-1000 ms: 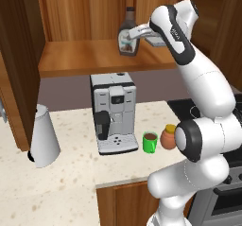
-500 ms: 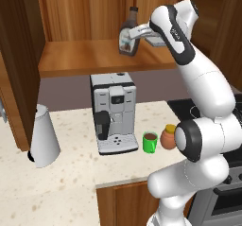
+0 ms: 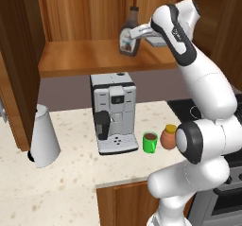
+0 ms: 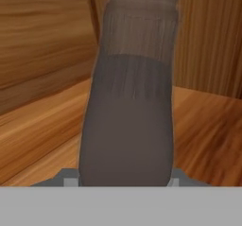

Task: Pick the syrup bottle and honey bottle from the cabinet and place them next to the mug.

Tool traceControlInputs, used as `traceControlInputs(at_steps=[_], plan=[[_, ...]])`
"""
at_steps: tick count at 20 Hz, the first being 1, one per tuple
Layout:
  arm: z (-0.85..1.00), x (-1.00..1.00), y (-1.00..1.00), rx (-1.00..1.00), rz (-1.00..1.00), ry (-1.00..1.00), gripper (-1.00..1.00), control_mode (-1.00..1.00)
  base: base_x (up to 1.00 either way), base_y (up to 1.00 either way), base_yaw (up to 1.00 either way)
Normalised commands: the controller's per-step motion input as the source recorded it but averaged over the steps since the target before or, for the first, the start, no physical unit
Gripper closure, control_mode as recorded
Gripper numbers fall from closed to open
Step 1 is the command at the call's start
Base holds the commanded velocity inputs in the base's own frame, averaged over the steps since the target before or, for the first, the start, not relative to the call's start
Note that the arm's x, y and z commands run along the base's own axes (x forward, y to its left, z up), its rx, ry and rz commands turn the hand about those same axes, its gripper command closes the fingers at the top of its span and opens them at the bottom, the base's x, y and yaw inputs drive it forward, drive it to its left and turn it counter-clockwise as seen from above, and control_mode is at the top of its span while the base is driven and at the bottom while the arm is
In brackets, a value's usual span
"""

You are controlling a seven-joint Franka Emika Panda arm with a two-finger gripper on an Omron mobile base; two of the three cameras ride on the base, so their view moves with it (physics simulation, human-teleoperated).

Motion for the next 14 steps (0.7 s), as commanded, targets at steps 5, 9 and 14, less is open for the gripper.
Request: traceControlInputs(at_steps=[5, 9, 14], plan=[[0.0, -0.62, 0.0, 0.0, 0.0, -0.08, 1.0, -1.0, 0.0, 0.0, 0.0], [0.0, -0.63, 0.0, 0.0, 0.0, -0.06, 1.0, -1.0, 0.0, 0.0, 0.0], [0.0, -0.66, 0.0, 0.0, 0.0, -0.04, 1.0, -1.0, 0.0, 0.0, 0.0]])
